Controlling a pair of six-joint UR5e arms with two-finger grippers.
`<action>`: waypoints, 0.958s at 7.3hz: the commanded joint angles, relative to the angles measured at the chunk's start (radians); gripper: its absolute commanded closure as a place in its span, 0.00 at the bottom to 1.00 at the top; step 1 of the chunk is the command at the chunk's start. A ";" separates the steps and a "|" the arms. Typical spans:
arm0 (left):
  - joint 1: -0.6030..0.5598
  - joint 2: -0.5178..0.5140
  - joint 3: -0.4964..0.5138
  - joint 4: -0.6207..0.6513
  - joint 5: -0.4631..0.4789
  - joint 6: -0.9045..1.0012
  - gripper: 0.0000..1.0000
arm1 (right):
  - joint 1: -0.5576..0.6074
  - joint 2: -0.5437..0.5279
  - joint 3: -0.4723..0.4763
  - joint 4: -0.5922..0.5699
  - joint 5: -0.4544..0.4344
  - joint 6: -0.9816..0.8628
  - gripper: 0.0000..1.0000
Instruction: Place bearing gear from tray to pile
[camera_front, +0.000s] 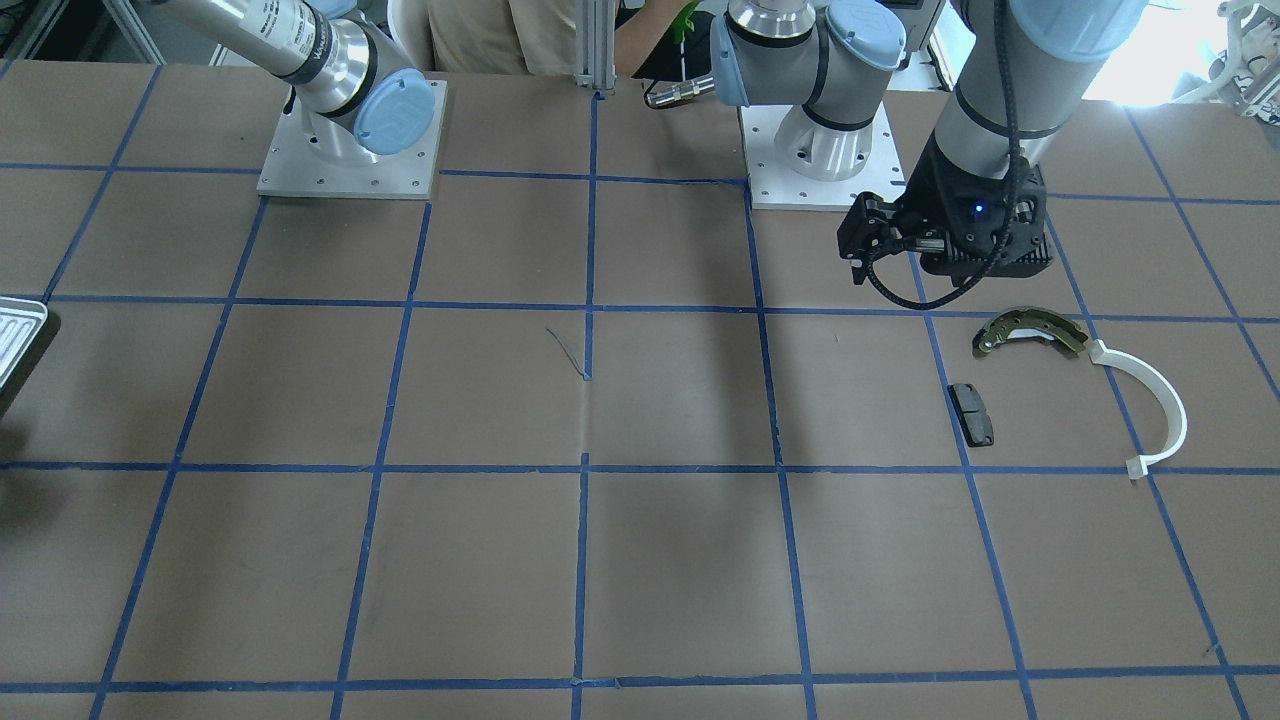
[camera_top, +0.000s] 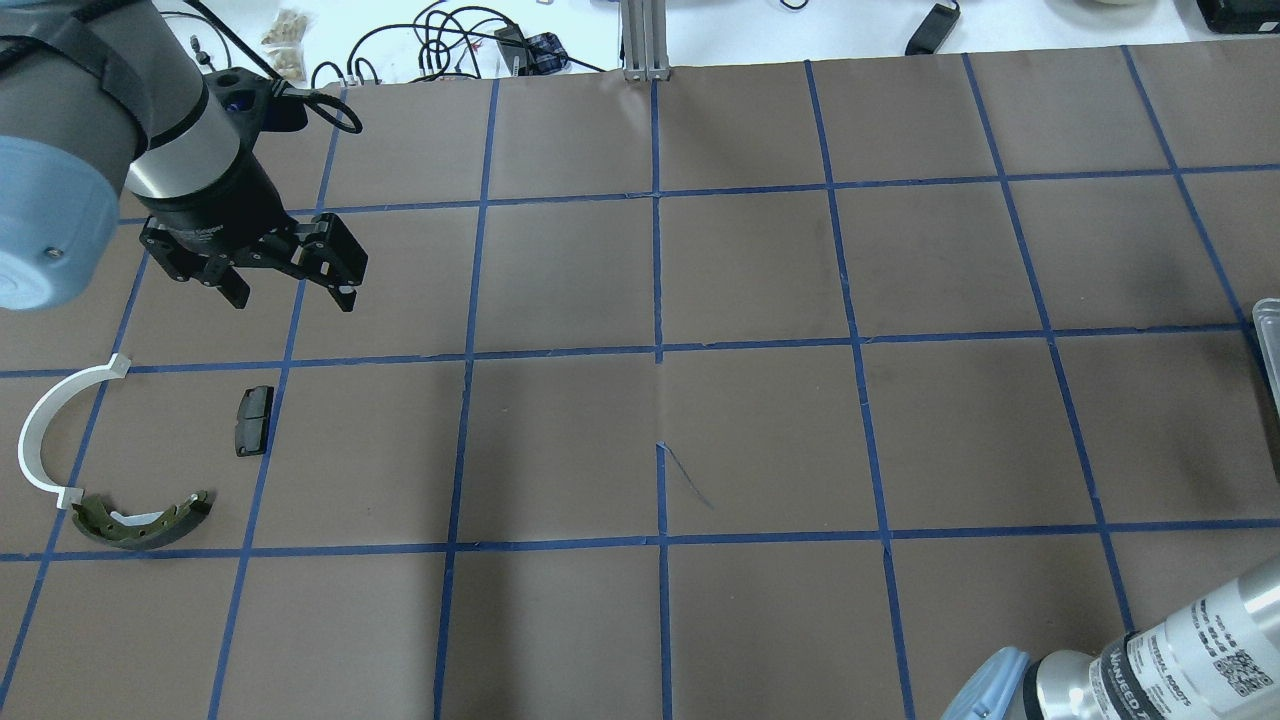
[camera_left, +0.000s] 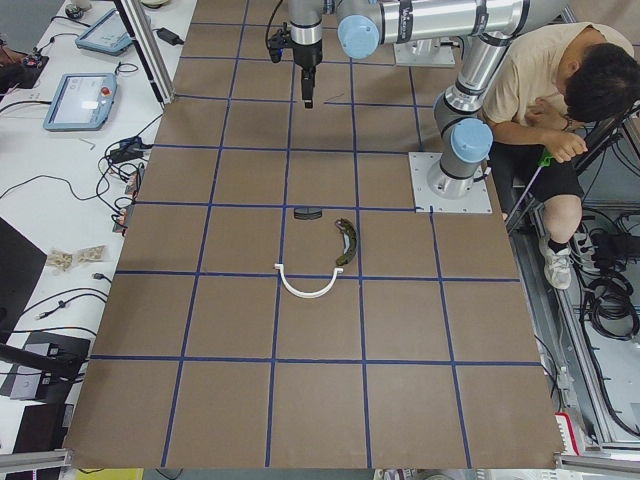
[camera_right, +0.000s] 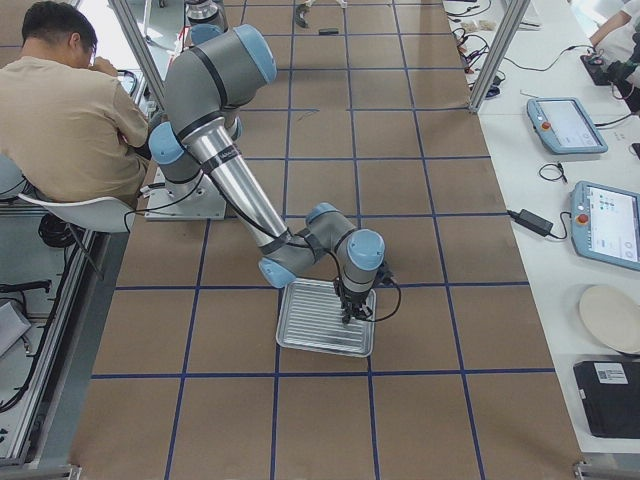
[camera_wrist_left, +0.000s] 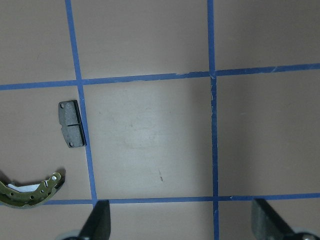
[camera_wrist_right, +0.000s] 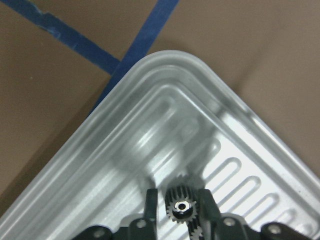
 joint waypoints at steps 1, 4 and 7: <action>-0.007 0.012 0.006 0.000 -0.060 -0.009 0.00 | 0.000 -0.003 0.000 0.004 -0.002 -0.001 0.97; -0.007 0.014 -0.008 0.000 -0.061 0.005 0.00 | 0.023 -0.105 0.002 0.077 -0.021 0.076 1.00; -0.002 0.002 -0.008 -0.001 -0.058 0.006 0.00 | 0.203 -0.218 0.164 0.132 0.025 0.365 1.00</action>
